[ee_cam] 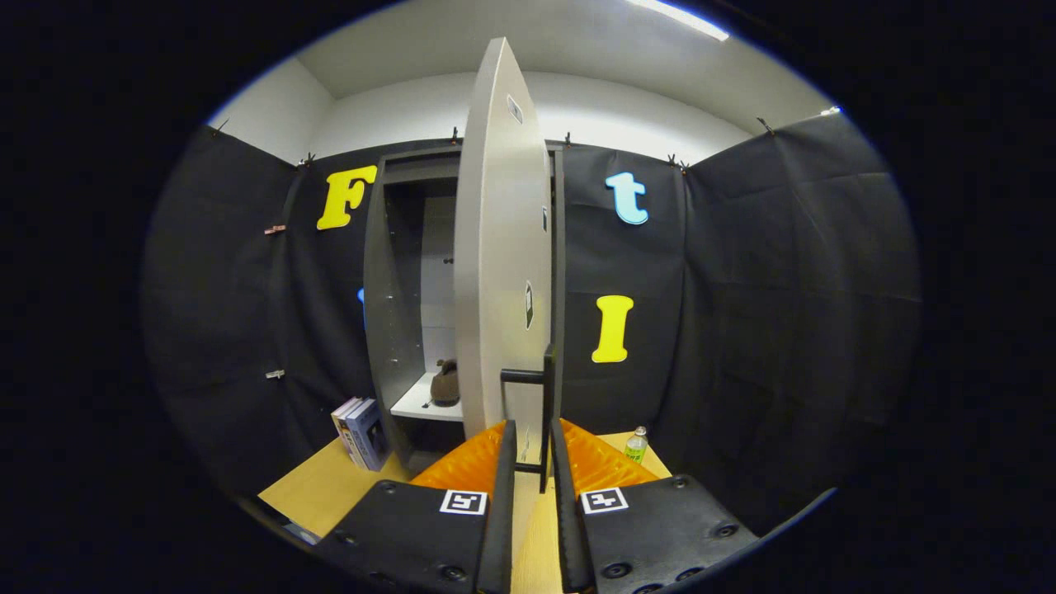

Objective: Open the shoe cabinet door, grab the shoes and put them into the shoe cabinet, then close the shoe cabinet door.

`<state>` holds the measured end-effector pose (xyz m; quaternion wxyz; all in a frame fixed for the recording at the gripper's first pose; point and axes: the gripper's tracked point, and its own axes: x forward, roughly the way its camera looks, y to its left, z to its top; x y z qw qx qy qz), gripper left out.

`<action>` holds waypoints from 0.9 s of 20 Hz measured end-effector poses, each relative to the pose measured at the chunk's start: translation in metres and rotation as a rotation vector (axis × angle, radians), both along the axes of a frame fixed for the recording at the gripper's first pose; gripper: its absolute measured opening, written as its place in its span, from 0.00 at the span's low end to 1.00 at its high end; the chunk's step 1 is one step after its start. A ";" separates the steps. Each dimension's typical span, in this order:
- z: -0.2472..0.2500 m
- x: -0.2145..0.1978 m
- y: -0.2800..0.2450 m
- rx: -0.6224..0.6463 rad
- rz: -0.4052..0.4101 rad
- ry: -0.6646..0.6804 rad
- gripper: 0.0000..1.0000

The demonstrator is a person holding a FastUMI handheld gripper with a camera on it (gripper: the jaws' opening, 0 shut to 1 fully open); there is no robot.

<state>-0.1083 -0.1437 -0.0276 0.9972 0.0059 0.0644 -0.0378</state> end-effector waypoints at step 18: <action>-0.121 -0.005 0.083 0.052 0.198 0.308 0.27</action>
